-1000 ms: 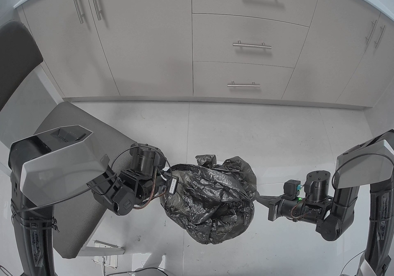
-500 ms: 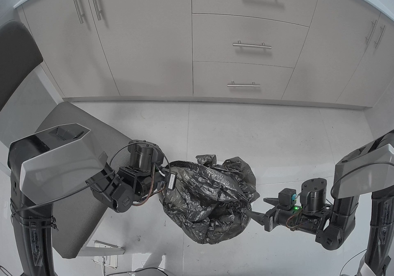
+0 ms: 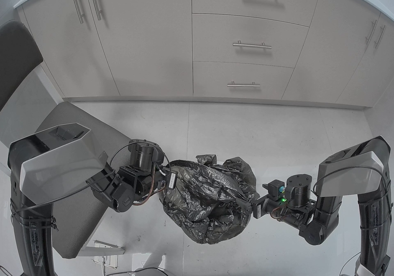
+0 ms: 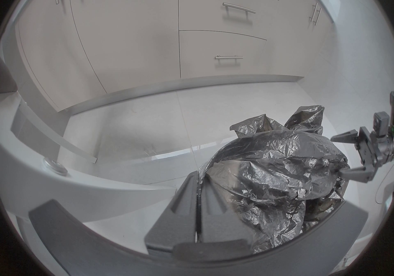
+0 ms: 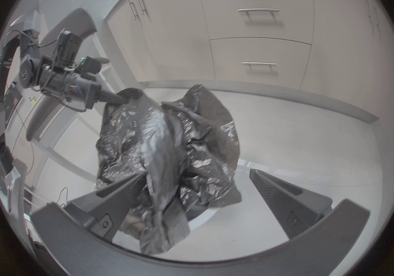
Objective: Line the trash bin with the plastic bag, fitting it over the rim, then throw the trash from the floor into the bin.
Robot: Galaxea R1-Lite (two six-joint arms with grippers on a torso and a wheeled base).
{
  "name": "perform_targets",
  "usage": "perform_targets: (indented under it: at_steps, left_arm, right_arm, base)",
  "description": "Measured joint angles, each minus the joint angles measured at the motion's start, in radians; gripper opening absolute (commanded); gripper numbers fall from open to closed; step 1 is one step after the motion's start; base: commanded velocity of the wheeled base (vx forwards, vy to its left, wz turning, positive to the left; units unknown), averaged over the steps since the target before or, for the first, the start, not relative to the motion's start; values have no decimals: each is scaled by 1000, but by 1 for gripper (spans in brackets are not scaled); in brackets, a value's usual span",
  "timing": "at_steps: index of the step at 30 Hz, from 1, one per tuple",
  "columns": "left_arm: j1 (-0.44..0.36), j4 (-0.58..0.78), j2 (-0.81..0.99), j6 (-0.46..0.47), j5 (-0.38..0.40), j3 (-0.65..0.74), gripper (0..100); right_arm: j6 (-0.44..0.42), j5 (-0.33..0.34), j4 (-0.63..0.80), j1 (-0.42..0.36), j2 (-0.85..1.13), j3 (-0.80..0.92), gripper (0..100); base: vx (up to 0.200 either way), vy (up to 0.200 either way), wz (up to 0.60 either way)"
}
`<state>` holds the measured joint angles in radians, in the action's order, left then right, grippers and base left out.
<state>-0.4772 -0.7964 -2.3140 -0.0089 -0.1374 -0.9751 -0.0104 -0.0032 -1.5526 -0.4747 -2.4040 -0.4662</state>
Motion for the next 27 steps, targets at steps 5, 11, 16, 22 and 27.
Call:
perform_targets:
  at_steps: [5,11,16,22,27]
  left_arm:
    - [-1,-1,-2,-1,0,0,0]
    - [-2,-1,-5,-1,1,1,0]
    - [-2,-1,-7,-1,1,1,0]
    - [-2,-1,-7,-1,1,4,0]
    - [-3,-1,-9,0,1,5,0]
  right_arm:
    - [-5,-8,0,20,19,-26,100]
    - [-19,-20,0,43,59,-68,100]
    - [-61,-14,0,47,85,-73,100]
    - [-109,39,0,46,121,-37,0]
    - [-117,46,1,58,107,-61,0]
  base:
    - [0,0,0]
    - [0,0,0]
    - [0,0,0]
    - [0,0,0]
    - [0,0,0]
